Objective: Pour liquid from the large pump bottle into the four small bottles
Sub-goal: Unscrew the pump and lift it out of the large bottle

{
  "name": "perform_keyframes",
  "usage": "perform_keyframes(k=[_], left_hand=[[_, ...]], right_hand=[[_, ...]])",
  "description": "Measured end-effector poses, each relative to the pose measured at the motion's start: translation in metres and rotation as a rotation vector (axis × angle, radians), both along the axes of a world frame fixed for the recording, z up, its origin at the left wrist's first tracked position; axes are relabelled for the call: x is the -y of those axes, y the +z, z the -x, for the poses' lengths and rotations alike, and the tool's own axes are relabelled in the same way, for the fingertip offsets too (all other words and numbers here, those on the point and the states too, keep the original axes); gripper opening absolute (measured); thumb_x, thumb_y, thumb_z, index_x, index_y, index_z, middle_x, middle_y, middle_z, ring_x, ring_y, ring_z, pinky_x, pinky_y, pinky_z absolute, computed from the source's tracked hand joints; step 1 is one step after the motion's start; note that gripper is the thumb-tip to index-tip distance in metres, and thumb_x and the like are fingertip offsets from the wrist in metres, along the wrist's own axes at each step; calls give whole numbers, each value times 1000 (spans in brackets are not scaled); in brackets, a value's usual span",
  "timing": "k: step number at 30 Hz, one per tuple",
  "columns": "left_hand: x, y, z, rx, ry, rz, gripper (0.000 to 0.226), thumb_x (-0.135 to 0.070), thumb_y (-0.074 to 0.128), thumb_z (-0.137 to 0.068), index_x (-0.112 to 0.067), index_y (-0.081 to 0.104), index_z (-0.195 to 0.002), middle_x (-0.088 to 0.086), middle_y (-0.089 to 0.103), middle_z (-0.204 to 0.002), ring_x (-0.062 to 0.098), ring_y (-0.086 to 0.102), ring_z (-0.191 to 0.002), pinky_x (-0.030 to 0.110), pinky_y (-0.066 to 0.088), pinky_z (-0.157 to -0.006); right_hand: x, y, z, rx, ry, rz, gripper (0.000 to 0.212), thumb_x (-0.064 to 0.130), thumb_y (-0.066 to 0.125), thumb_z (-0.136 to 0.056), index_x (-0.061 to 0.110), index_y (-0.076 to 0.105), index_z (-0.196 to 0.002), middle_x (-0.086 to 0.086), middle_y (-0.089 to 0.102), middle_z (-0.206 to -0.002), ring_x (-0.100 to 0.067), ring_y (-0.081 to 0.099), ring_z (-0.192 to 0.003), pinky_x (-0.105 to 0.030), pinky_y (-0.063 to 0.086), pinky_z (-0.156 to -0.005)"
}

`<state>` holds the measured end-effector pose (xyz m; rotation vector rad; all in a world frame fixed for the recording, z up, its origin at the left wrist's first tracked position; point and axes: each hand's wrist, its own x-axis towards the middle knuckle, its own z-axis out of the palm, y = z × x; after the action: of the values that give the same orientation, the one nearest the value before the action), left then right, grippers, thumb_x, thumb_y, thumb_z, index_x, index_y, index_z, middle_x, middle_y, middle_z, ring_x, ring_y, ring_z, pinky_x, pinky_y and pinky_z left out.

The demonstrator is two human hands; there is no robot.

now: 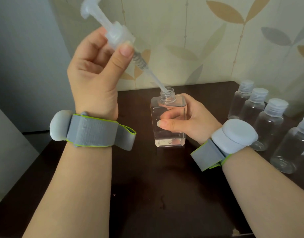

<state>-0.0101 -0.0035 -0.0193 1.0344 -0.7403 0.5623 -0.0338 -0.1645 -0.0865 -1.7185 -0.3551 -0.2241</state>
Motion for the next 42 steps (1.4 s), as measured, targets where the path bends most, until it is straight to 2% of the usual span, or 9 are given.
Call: perform_keyframes(k=[8, 18, 21, 25, 27, 31, 34, 38, 42], left_hand=[[0, 0, 0, -26, 0, 11, 23, 3, 62, -74, -5, 56, -95, -6, 71, -75, 8, 64, -76, 21, 48, -74], [-3, 4, 0, -126, -70, 77, 22, 0, 59, -72, -5, 55, -92, -5, 70, -72, 10, 62, -75, 29, 47, -83], [-4, 4, 0, -135, -55, 84, 24, 1, 61, -70, -5, 55, -93, -5, 70, -72, 11, 61, -76, 28, 47, -82], [0, 3, 2, -119, -45, -5, 24, 3, 61, -70, -7, 55, -91, -6, 71, -71, 9, 64, -74, 23, 48, -74], [-1, 2, 3, -123, -83, 22, 23, 2, 60, -72, -6, 55, -92, -6, 71, -73, 11, 63, -77, 25, 48, -77], [-1, 3, 3, -110, -65, 2, 22, 3, 61, -72, -7, 55, -91, -6, 71, -72, 9, 64, -76, 23, 48, -75], [-2, 3, 4, -107, -88, 17, 22, 2, 59, -72, -7, 54, -92, -5, 71, -73, 10, 64, -78, 26, 48, -79], [0, 2, 4, -120, -67, -7, 23, 3, 61, -72, -6, 55, -92, -5, 71, -73, 9, 64, -77, 24, 48, -77], [-1, 5, 4, -149, -65, 13, 22, -1, 59, -73, -5, 55, -94, -7, 70, -72, 9, 62, -75, 27, 46, -82]], right_hand=[[0, 0, -1, 6, 6, 6, 47, 38, 76, -48, 28, 55, -89, 8, 68, -70, -8, 63, -76, -34, 46, -83], [-1, 0, 0, 2, -4, 7, 47, 39, 75, -47, 29, 55, -88, 7, 68, -71, -7, 63, -75, -31, 46, -80], [-1, 0, 0, 2, -3, 5, 46, 39, 75, -47, 29, 55, -87, 8, 68, -70, -7, 63, -75, -31, 46, -81], [-2, 0, 0, 2, -9, 11, 46, 37, 76, -48, 28, 55, -88, 7, 68, -70, -7, 63, -75, -32, 46, -82], [-1, -1, -1, 0, -15, 14, 44, 34, 77, -51, 28, 54, -88, 7, 68, -71, -8, 64, -75, -32, 46, -80], [-1, -1, 0, 1, -12, 4, 47, 36, 77, -49, 28, 55, -89, 6, 68, -71, -11, 64, -75, -37, 48, -84], [-1, -1, 0, -1, -12, 11, 49, 38, 80, -48, 29, 55, -90, 5, 68, -73, -14, 65, -79, -41, 49, -88], [0, -1, -1, 5, -10, 23, 43, 30, 82, -55, 30, 56, -89, 7, 69, -72, -13, 65, -79, -37, 49, -85], [-1, 0, 0, 3, -12, 15, 47, 39, 77, -48, 30, 55, -89, 9, 69, -71, -10, 64, -77, -32, 48, -81]])
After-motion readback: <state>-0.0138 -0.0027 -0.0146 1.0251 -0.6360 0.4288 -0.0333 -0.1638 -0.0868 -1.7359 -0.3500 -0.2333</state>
